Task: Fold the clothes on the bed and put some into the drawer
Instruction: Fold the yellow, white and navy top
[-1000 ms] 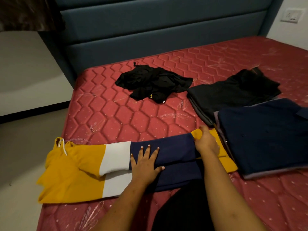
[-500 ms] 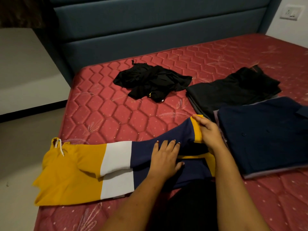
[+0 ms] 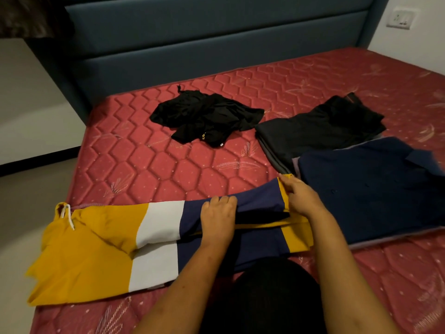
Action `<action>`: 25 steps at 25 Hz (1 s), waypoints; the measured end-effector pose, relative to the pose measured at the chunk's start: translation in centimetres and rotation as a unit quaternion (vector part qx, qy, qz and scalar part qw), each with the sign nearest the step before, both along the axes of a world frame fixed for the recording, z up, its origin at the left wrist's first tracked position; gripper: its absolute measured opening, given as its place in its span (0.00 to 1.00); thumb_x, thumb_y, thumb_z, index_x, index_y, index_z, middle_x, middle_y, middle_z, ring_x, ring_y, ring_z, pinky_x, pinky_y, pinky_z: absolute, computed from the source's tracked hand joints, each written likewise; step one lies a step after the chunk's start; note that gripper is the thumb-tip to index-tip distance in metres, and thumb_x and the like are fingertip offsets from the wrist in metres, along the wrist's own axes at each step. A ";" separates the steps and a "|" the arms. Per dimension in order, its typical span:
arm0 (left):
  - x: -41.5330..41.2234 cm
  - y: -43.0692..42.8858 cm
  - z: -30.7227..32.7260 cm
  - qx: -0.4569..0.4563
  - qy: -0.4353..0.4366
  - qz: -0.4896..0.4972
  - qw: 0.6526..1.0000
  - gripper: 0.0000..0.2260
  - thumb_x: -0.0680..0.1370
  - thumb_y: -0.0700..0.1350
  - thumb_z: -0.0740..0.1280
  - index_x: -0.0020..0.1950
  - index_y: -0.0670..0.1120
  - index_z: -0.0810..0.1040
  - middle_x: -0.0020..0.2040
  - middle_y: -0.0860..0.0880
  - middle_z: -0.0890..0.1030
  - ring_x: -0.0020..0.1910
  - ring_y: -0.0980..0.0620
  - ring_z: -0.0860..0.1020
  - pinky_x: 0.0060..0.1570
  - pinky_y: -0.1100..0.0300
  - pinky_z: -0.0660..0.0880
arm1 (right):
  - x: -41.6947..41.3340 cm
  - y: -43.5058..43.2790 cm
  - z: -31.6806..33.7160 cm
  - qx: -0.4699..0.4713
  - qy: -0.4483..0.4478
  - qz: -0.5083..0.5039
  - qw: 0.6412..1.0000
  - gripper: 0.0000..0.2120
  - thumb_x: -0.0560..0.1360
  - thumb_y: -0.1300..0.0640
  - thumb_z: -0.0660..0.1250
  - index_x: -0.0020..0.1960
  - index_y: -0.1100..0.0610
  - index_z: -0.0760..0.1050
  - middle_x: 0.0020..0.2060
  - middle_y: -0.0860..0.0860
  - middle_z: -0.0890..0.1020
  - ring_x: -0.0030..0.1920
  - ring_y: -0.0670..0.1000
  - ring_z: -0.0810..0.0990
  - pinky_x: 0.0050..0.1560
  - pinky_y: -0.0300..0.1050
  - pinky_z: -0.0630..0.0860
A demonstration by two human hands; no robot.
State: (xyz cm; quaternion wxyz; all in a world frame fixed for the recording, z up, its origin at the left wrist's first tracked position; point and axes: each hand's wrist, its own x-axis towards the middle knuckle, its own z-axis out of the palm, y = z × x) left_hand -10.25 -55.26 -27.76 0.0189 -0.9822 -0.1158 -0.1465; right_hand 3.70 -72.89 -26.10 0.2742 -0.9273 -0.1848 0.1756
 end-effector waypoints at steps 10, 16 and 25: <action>-7.3 2.8 -2.6 -0.040 0.023 -0.006 0.999 0.19 0.54 0.32 0.77 0.38 0.46 0.74 0.33 0.49 0.76 0.31 0.47 0.76 0.24 0.58 0.70 | -3.6 3.3 -0.6 -0.204 -0.199 -0.080 0.955 0.21 0.79 0.55 0.58 0.71 0.44 0.66 0.72 0.53 0.61 0.69 0.58 0.62 0.63 0.55 0.66; -6.9 5.0 -1.8 -0.023 0.076 -0.030 0.996 0.16 0.55 0.37 0.79 0.36 0.46 0.76 0.35 0.48 0.77 0.34 0.48 0.77 0.33 0.58 0.74 | -4.8 6.6 -3.2 -0.230 0.007 0.152 0.961 0.32 0.79 0.36 0.53 0.78 0.39 0.43 0.78 0.47 0.43 0.78 0.56 0.40 0.73 0.64 0.39; -5.7 1.4 -1.8 -0.157 0.169 -0.069 0.971 0.23 0.78 0.44 0.58 0.74 0.54 0.61 0.78 0.54 0.55 0.78 0.53 0.48 0.72 0.40 0.39 | -3.9 2.3 -4.9 -0.209 -0.073 0.008 0.975 0.29 0.79 0.35 0.46 0.77 0.38 0.44 0.78 0.45 0.47 0.77 0.58 0.44 0.73 0.65 0.46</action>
